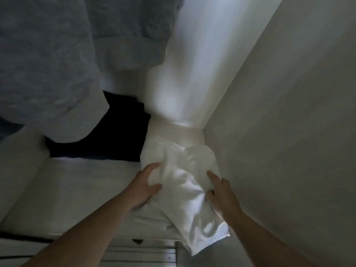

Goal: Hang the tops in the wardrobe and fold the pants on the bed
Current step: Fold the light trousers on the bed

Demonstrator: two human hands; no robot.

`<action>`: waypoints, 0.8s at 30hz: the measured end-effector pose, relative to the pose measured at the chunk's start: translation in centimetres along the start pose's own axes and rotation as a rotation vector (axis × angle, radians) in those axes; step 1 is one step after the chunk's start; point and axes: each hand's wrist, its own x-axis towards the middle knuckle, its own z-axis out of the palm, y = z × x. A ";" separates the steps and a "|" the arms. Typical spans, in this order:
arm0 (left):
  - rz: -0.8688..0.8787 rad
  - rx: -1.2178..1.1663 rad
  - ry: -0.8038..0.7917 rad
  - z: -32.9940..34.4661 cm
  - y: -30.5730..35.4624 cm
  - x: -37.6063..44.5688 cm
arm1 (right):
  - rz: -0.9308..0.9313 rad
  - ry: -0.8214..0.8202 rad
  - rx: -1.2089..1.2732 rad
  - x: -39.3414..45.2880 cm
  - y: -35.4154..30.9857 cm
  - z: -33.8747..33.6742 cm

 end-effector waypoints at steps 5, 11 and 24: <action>-0.131 0.265 0.047 1.6 -4.2 1.9 | -0.003 -0.051 -0.001 3.3 2.0 4.1; 0.132 0.663 0.181 3.5 -4.9 -1.3 | -0.075 0.101 -0.294 1.2 3.1 7.8; 0.241 1.018 0.042 9.0 -6.8 3.8 | -0.181 0.045 -0.335 3.2 3.4 11.4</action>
